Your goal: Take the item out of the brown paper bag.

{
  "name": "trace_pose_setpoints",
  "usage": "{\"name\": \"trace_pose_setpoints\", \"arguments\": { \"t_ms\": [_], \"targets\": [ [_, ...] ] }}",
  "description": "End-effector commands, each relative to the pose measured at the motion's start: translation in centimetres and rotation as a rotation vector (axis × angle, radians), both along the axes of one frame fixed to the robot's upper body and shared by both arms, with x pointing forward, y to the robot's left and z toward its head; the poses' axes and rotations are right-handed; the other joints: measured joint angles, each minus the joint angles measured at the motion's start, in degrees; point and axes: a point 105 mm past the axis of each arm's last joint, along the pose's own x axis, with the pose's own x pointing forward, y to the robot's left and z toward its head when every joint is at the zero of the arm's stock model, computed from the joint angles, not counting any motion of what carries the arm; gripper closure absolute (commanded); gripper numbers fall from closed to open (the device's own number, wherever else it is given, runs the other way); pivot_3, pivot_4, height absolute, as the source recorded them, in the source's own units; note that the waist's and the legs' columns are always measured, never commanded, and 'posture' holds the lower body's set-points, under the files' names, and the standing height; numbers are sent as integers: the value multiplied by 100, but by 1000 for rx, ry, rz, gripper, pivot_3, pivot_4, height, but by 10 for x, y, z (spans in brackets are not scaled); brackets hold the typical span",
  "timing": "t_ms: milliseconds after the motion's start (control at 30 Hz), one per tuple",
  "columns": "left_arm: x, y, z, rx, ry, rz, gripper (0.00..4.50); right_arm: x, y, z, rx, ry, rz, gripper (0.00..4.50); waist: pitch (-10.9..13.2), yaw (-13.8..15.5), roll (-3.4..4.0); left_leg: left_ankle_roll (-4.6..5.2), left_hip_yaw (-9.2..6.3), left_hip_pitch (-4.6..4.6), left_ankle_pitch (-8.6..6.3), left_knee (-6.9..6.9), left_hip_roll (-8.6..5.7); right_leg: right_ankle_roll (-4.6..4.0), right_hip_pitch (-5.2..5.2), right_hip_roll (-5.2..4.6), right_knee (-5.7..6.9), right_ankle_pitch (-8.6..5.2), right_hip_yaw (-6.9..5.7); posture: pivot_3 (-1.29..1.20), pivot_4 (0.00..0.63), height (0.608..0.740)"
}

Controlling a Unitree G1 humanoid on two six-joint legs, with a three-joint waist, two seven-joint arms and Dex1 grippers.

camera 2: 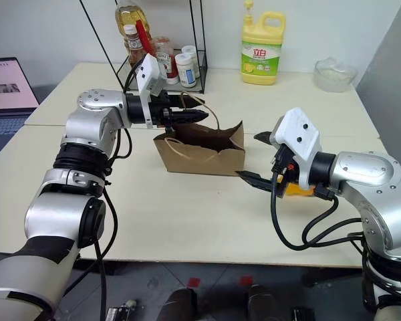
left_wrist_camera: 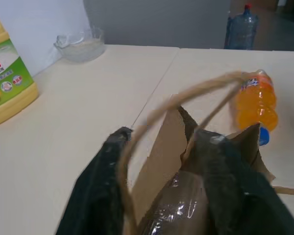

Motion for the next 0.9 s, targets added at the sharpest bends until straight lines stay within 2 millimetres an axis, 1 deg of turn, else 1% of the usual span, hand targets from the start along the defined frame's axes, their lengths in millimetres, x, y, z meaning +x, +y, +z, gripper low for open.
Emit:
{"name": "trace_pose_setpoints", "arguments": {
  "t_ms": [33,67,133,267,300,367,400,433,500,533,600,700,733,800,900],
  "targets": [
    [-1,11,21,14,-109,38,1220,-4,4,11,43,-52,1,0,0,-6,0,0,0,0,0,0,0,0,-1,0,1,0,0,0,150,740],
    [-2,15,23,16,-130,54,955,-4,4,10,60,-48,-6,0,0,-6,0,0,0,0,0,-1,0,0,-1,0,1,0,0,0,150,740],
    [-3,23,27,8,-162,87,955,-6,3,7,94,-39,-24,0,0,-8,0,0,-1,0,0,-2,1,0,0,0,1,0,0,0,150,740],
    [-11,44,33,14,-237,179,955,-5,-7,-3,145,-30,-94,0,0,-11,0,-7,0,0,4,-7,2,0,-1,0,-2,0,2,0,150,740],
    [-14,53,35,7,-245,216,955,-4,-10,-4,158,-34,-116,0,0,-13,0,-17,1,0,9,-6,2,0,-1,0,0,0,1,0,150,740],
    [-22,74,31,17,-251,318,955,0,-21,-2,180,-80,-187,0,0,-19,0,-17,1,0,9,-6,4,0,-1,0,0,0,2,0,150,740],
    [-26,80,29,23,-251,351,955,1,-24,-2,187,-96,-209,0,0,-26,1,-17,1,1,10,-6,5,0,0,0,2,0,2,0,150,740],
    [-31,88,28,-11,-246,388,955,3,-29,-1,202,-122,-241,0,0,-27,1,-16,1,2,9,-6,6,0,-2,1,2,0,3,0,150,740],
    [-44,102,15,-23,-216,462,955,5,-36,-1,218,-169,-301,0,-1,-23,0,-16,1,2,9,-6,7,0,0,1,4,0,1,0,150,740],
    [-52,108,3,-24,-193,503,955,4,-37,-5,222,-186,-309,0,-1,-18,0,-16,2,3,9,-6,7,0,1,0,2,0,4,0,150,740],
    [-63,112,-10,-33,-164,545,955,0,-35,-12,230,-197,-304,0,-2,-13,-2,-16,1,5,9,-7,7,0,4,0,1,-1,2,0,150,740],
    [-86,114,-47,-47,-118,613,955,-14,-27,-38,259,-124,-274,0,-3,23,-3,-15,1,5,8,-6,7,0,7,-1,0,-1,2,0,150,740],
    [-90,115,-56,-56,-91,644,955,-16,-26,-45,268,-96,-269,0,-3,30,-5,-13,2,5,7,-7,7,0,7,-1,-4,-1,4,0,150,740],
    [-93,115,-67,-73,-54,672,955,-17,-23,-53,277,-64,-264,0,-3,64,-5,-3,2,9,1,-5,7,0,12,-2,-1,-1,4,0,150,740],
    [-96,111,-80,-102,-17,686,955,-16,-18,-58,284,-51,-265,0,-4,83,-7,-4,1,31,2,0,6,2,28,-1,6,0,5,0,150,740]
  ]
}}
